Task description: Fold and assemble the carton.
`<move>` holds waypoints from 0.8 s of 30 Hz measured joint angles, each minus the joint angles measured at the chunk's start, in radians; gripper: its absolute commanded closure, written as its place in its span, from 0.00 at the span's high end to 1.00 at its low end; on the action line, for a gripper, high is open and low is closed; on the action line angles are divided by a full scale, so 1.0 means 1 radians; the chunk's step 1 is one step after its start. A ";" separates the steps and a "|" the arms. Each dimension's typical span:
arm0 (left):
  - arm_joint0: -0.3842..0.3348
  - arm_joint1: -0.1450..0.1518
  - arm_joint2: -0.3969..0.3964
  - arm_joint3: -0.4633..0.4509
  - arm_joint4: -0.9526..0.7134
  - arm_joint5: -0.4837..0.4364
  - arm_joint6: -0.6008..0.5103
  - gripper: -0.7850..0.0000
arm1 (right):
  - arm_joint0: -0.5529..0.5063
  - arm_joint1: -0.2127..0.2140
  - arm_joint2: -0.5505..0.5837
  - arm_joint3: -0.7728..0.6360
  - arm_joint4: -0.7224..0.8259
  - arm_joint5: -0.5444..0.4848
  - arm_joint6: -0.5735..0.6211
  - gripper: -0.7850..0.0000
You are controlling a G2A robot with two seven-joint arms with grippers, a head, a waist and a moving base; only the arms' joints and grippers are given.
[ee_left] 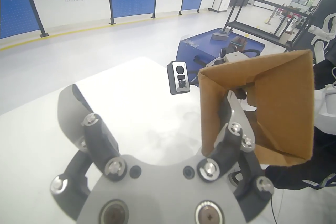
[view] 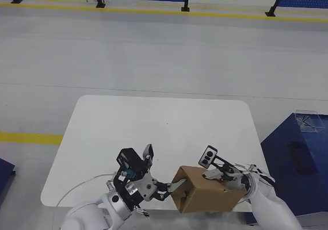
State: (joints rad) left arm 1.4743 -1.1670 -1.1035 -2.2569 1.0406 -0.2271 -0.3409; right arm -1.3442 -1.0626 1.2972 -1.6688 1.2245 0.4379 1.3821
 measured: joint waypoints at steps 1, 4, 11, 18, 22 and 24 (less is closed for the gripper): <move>-0.004 -0.001 0.005 0.003 0.001 0.002 -0.003 1.00 | -0.001 0.001 0.000 -0.001 0.001 0.000 0.000 0.00; -0.016 -0.004 0.020 0.012 0.000 0.007 -0.010 1.00 | -0.002 0.002 0.000 -0.003 0.004 0.000 0.000 0.00; -0.026 -0.006 0.035 0.004 -0.010 -0.019 -0.001 1.00 | 0.001 0.004 0.002 0.006 0.010 0.002 -0.002 0.00; 0.016 -0.001 -0.026 -0.056 -0.030 -0.006 0.028 1.00 | 0.007 0.003 0.005 0.014 0.028 0.004 -0.020 0.00; 0.080 0.008 -0.118 -0.094 -0.068 -0.017 0.063 1.00 | 0.006 0.006 0.017 0.020 0.026 0.028 -0.046 0.00; 0.116 0.013 -0.176 -0.094 -0.081 -0.032 0.103 1.00 | 0.005 0.007 0.021 0.020 0.027 0.030 -0.053 0.00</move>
State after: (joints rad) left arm 1.5902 -1.1542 -1.2797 -2.3508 0.9600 -0.2590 -0.2376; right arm -1.3388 -1.0558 1.3179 -1.6492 1.2514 0.4680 1.3295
